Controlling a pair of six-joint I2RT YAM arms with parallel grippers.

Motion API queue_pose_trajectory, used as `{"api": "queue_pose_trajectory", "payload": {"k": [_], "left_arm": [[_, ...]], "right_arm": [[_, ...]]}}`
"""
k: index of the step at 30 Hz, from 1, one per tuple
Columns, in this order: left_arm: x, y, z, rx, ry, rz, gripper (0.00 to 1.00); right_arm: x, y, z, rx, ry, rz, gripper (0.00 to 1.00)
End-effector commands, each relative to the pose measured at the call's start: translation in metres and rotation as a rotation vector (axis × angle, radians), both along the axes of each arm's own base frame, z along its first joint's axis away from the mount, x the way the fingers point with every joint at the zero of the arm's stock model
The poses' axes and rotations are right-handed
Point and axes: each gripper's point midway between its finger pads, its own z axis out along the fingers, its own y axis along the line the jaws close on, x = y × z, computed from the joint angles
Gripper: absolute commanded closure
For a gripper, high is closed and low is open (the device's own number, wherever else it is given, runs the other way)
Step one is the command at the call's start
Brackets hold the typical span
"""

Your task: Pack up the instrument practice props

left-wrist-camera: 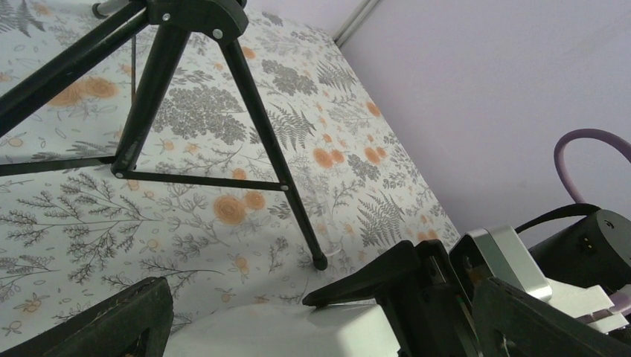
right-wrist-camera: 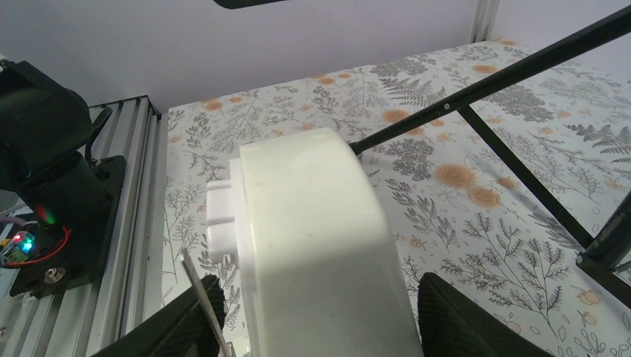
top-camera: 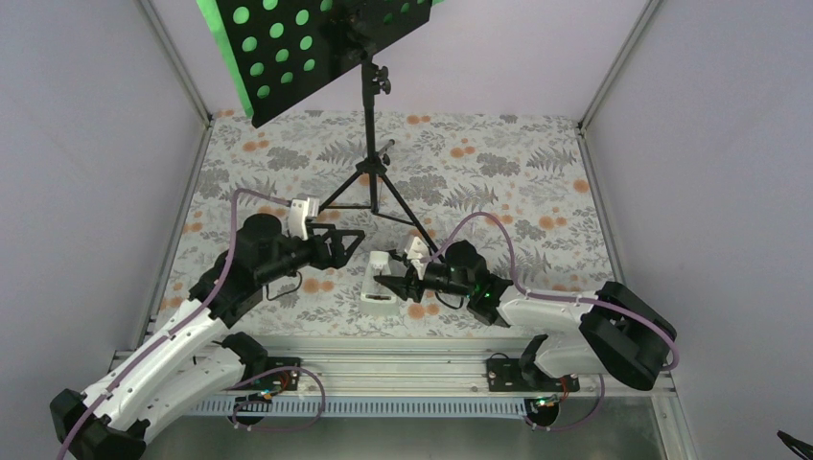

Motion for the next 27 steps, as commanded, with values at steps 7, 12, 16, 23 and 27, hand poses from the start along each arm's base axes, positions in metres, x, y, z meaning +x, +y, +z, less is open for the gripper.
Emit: {"api": "queue_pose_trajectory", "payload": {"k": [7, 12, 16, 23, 27], "left_arm": [[0.0, -0.011, -0.002, -0.001, 0.01, -0.056, 0.0], [0.001, -0.014, -0.009, 0.01, 0.026, -0.07, 0.0], [0.0, -0.02, -0.016, 0.007, 0.044, -0.101, 0.02], [-0.007, -0.034, -0.021, -0.038, 0.057, -0.182, 0.1], [-0.009, -0.037, -0.026, -0.041, 0.069, -0.204, 0.12]], "right_arm": [[0.003, -0.003, 0.007, 0.038, -0.007, -0.016, 0.46], [0.002, -0.001, 0.005, 0.037, 0.002, -0.006, 0.48], [0.003, -0.002, 0.002, 0.034, 0.014, -0.012, 0.49], [0.008, -0.001, 0.001, 0.034, 0.02, -0.036, 0.48], [0.013, -0.001, 0.0, 0.028, 0.029, -0.054, 0.47]]}}
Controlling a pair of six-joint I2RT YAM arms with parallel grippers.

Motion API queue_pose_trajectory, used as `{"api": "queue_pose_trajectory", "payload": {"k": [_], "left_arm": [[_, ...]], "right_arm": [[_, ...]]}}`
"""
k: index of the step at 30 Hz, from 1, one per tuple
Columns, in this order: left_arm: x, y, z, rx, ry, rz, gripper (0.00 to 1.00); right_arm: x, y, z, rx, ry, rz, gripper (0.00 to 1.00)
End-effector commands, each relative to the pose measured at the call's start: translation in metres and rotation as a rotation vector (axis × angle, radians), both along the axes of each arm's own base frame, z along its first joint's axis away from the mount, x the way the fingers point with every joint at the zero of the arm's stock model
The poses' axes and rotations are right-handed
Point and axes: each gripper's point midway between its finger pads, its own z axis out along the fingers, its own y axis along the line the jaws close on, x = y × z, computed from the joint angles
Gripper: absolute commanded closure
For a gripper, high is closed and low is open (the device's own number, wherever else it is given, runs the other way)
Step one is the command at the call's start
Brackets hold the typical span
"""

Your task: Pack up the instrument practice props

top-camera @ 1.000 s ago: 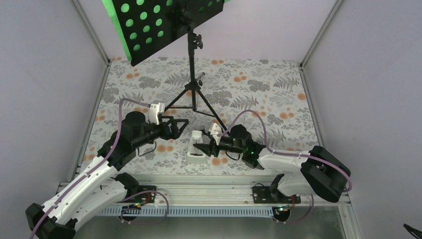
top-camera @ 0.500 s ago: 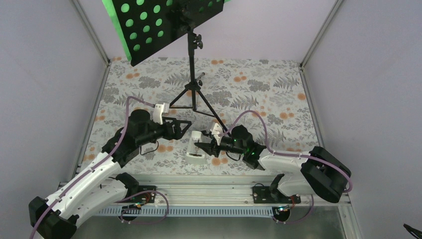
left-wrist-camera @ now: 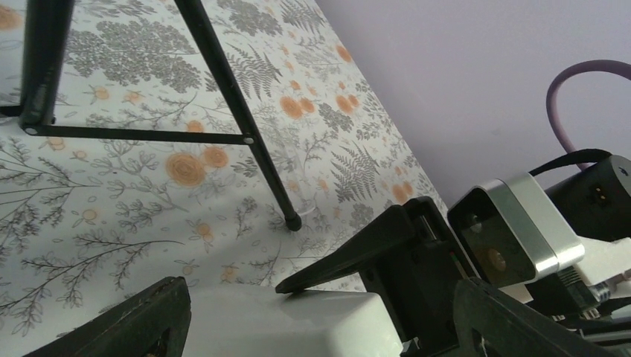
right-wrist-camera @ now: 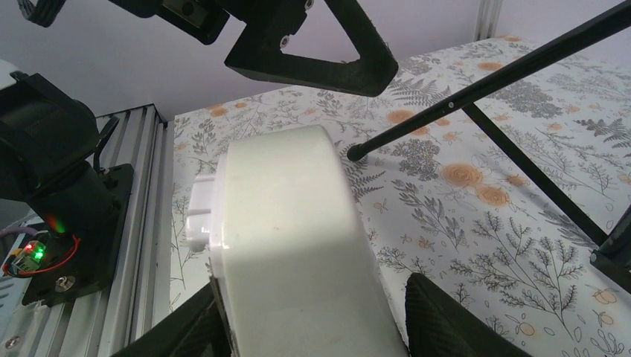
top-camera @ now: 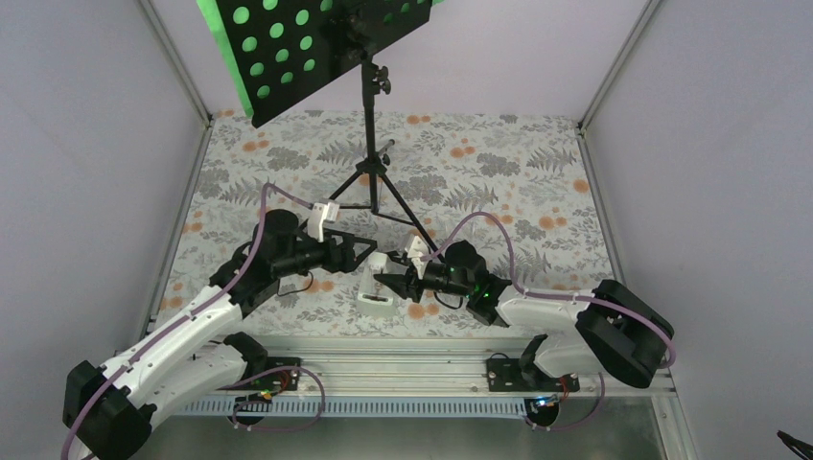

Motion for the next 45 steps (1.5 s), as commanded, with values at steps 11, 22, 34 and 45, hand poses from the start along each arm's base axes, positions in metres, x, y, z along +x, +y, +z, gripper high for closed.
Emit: {"api": "queue_pose_trajectory", "payload": {"k": [11, 22, 34, 45], "left_arm": [[-0.011, -0.012, -0.002, -0.047, 0.008, -0.086, 0.15], [-0.009, -0.007, -0.003, -0.025, -0.027, -0.061, 0.16], [-0.014, 0.007, -0.004, 0.046, -0.221, -0.011, 0.0], [-0.023, -0.008, -0.033, 0.225, -0.249, -0.051, 0.0]], "right_arm": [[0.018, 0.002, -0.001, -0.002, 0.027, -0.059, 0.41], [0.023, 0.002, 0.001, 0.0, 0.037, -0.077, 0.3], [0.012, -0.021, 0.044, 0.027, -0.009, -0.097, 0.0], [0.078, -0.134, 0.051, 0.02, 0.088, -0.736, 0.01]]}}
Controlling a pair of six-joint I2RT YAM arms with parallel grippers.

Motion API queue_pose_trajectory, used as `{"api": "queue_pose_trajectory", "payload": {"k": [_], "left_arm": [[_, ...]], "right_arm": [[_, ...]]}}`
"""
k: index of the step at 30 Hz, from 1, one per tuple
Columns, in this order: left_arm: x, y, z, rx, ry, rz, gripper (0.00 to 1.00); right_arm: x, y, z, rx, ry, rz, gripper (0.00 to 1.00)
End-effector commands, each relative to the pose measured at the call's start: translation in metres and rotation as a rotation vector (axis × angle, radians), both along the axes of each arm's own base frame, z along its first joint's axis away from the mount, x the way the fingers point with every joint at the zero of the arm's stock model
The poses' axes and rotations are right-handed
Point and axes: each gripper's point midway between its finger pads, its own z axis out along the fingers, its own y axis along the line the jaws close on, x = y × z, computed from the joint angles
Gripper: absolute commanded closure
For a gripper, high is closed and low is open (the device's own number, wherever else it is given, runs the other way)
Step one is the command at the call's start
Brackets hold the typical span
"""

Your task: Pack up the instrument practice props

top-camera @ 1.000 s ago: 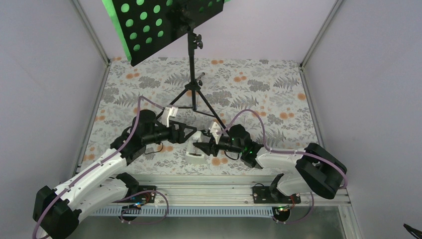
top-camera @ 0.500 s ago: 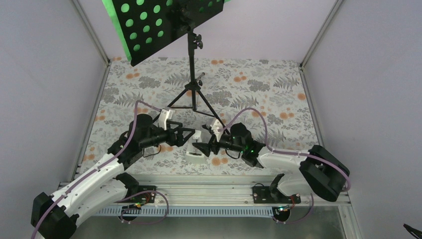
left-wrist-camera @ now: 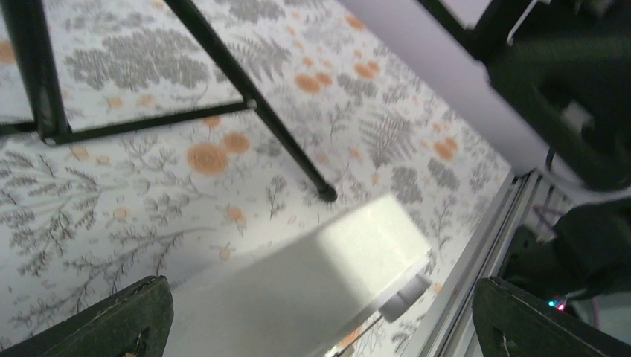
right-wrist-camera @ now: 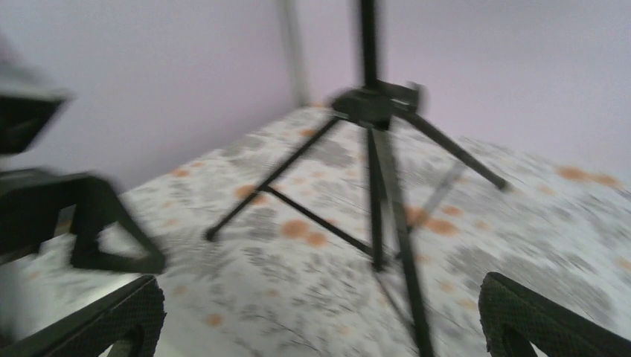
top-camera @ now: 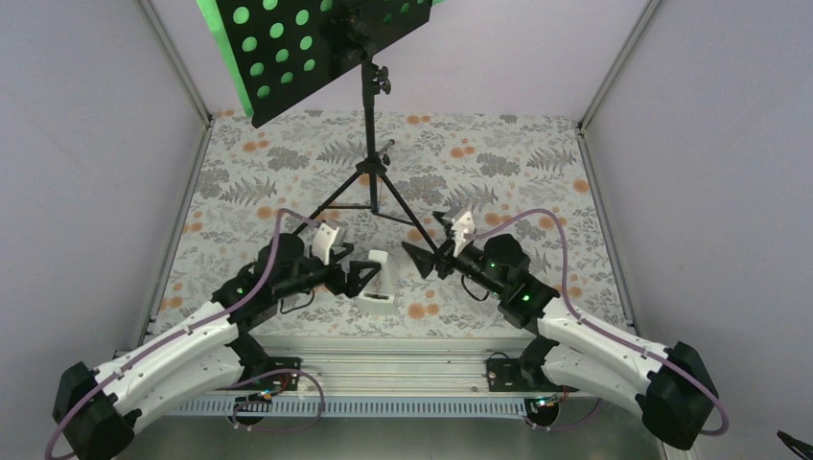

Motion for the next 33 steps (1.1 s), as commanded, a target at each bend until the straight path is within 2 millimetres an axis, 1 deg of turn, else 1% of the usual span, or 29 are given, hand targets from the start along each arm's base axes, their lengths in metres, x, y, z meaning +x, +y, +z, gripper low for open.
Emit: {"api": "queue_pose_trajectory", "payload": {"k": [1, 4, 5, 8, 11, 15, 23, 29, 33], "left_arm": [[0.002, -0.002, 0.001, 0.064, -0.065, 0.016, 0.0], [-0.001, -0.007, -0.006, 0.079, -0.062, 0.005, 0.0], [-0.001, -0.008, -0.009, 0.096, -0.058, 0.013, 0.01], [0.0, -0.009, -0.017, 0.132, -0.052, 0.027, 0.1], [0.0, -0.011, -0.017, 0.125, -0.057, 0.027, 0.2], [-0.001, -0.013, -0.015, 0.116, -0.064, 0.025, 0.27], [-0.003, -0.014, -0.018, 0.123, -0.058, 0.015, 0.42], [-0.004, -0.014, -0.019, 0.124, -0.057, 0.011, 0.49], [-0.006, -0.015, -0.019, 0.122, -0.056, 0.007, 0.5]], "right_arm": [[0.03, -0.052, -0.029, -0.039, 0.143, -0.308, 0.0], [0.033, -0.064, -0.032, -0.017, 0.161, -0.362, 0.01], [0.033, -0.064, -0.032, -0.008, 0.165, -0.36, 0.0], [0.032, -0.061, -0.029, 0.007, 0.163, -0.331, 0.0], [0.032, -0.06, -0.029, 0.008, 0.164, -0.329, 0.0], [0.032, -0.06, -0.031, 0.009, 0.166, -0.324, 0.0], [0.032, -0.061, -0.033, 0.009, 0.169, -0.327, 0.0], [0.032, -0.062, -0.034, 0.007, 0.171, -0.333, 0.0], [0.033, -0.064, -0.035, 0.004, 0.173, -0.34, 0.0]]}}
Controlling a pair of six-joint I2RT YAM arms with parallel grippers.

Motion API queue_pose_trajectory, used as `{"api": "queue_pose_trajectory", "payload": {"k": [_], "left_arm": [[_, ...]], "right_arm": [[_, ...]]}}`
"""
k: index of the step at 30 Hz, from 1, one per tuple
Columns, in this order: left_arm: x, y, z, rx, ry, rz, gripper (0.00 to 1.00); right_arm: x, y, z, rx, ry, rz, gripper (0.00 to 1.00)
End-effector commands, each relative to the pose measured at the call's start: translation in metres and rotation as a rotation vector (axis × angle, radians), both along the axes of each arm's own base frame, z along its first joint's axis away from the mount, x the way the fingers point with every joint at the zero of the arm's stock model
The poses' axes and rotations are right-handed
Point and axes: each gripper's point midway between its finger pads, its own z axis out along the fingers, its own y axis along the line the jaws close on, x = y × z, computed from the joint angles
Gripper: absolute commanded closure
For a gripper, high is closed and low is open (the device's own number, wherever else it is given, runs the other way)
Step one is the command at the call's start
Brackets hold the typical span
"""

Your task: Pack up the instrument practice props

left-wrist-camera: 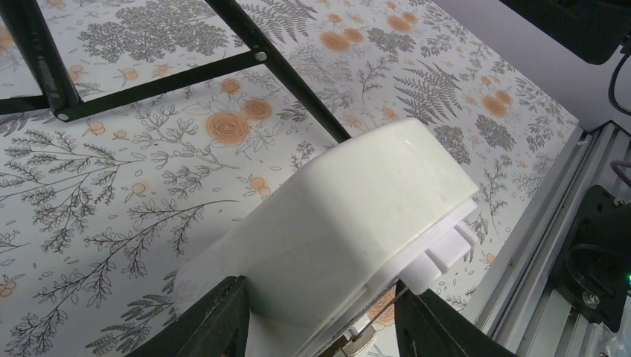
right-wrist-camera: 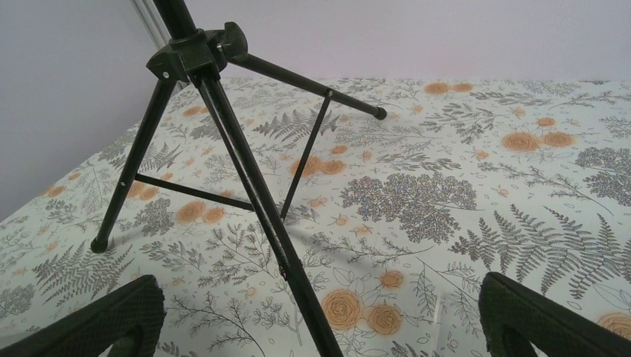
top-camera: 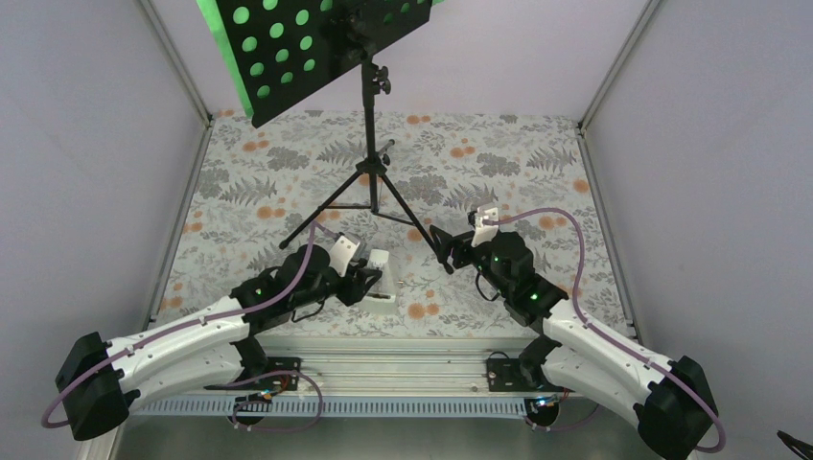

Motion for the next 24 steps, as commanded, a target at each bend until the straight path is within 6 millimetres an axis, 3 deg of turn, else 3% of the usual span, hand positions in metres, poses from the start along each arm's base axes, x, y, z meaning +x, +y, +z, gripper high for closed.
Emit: {"api": "queue_pose_trajectory", "payload": {"k": [1, 4, 11, 14, 17, 21, 24], "left_arm": [[0.0, -0.003, 0.011, -0.029, -0.023, -0.004, 0.5], [0.0, -0.003, 0.014, -0.035, -0.03, -0.002, 0.45], [-0.002, -0.001, 0.028, -0.072, -0.057, -0.003, 0.21], [-0.005, 0.0, 0.045, -0.112, -0.084, -0.011, 0.19], [-0.006, 0.003, 0.079, -0.16, -0.14, -0.012, 0.16], [0.01, 0.029, 0.11, -0.121, -0.195, 0.118, 0.02], [0.036, 0.053, 0.121, -0.078, -0.203, 0.189, 0.0]], "right_arm": [[0.003, -0.009, -0.002, 0.007, 0.001, -0.042, 0.0], [0.003, -0.01, -0.001, 0.008, 0.001, -0.047, 0.0], [0.003, -0.015, 0.003, 0.011, -0.009, -0.068, 0.0], [0.005, -0.021, 0.003, 0.012, -0.006, -0.097, 0.0], [0.007, -0.033, 0.004, 0.047, 0.031, -0.155, 0.01], [0.006, -0.039, 0.002, 0.083, 0.108, -0.152, 0.0], [0.012, -0.058, -0.026, 0.078, 0.244, -0.215, 0.0]]}}
